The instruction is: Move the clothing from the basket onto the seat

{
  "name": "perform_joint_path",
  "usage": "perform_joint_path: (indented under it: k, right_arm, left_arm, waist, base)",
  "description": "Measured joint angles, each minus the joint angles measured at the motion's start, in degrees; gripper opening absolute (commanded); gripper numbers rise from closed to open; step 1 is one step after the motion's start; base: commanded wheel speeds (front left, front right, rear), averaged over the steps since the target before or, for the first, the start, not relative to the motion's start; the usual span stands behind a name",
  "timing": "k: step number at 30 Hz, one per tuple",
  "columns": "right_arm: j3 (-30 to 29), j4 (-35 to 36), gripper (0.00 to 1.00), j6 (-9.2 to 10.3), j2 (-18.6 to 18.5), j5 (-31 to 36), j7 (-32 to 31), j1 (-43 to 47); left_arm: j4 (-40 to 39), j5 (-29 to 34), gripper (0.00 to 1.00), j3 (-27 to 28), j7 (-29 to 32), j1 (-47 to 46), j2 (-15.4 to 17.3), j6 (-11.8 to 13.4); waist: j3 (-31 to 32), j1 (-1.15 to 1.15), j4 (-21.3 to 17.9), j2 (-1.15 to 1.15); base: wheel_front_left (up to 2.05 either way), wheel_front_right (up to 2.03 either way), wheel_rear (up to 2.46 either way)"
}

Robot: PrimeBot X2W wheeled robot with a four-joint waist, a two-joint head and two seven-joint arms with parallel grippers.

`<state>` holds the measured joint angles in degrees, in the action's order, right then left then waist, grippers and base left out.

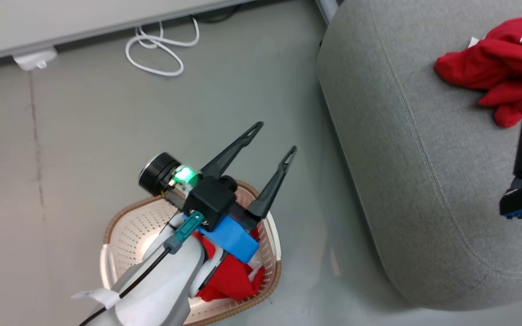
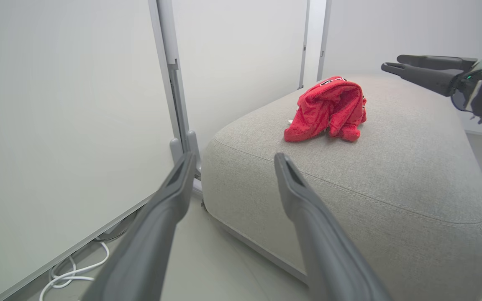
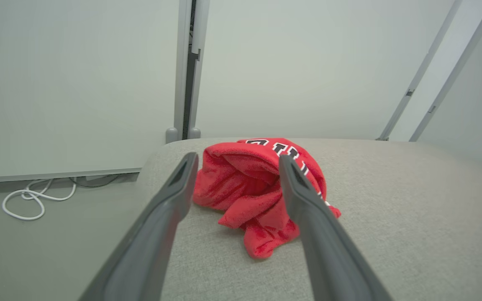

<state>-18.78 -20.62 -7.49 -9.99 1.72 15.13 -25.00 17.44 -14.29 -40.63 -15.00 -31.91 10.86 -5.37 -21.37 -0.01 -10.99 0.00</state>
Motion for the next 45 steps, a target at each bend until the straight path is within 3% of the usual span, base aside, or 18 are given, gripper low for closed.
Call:
perform_joint_path:
  k: [11, 20, 30, 45]
  right_arm:
    - [10.3, 6.8, 1.00, 0.00, 1.7, -2.8, 0.0, 6.4]
    - [14.0, 10.1, 1.00, 0.00, 4.1, -2.9, 0.0, 12.5]
    - [14.8, 10.8, 1.00, 0.00, 5.8, -2.9, 0.0, 19.5]
    - [13.2, 11.1, 1.00, 0.00, 6.9, -3.3, 0.0, 24.8]
  left_arm:
    - [-0.4, -0.8, 1.00, 10.9, 0.0, 8.7, -0.3, 1.9]
    - [-1.0, -0.5, 1.00, 20.7, 0.0, 15.2, -0.3, 2.7]
    - [-1.9, 1.1, 1.00, 28.9, 0.0, 22.3, -0.7, 2.8]
    - [-2.8, 4.1, 1.00, 33.5, 0.0, 28.3, -3.5, 1.3]
  waist:
    - [8.6, 0.00, 6.0, 0.00]
    - [14.1, 0.00, 11.3, 0.00]
    - [19.3, 0.00, 14.2, 0.00]
    - [23.4, 0.01, 14.5, 0.00]
  base:
    - [0.00, 0.00, 0.00]
    - [0.00, 0.00, 0.00]
    - [0.00, 0.00, 0.00]
    - [0.00, 0.00, 0.00]
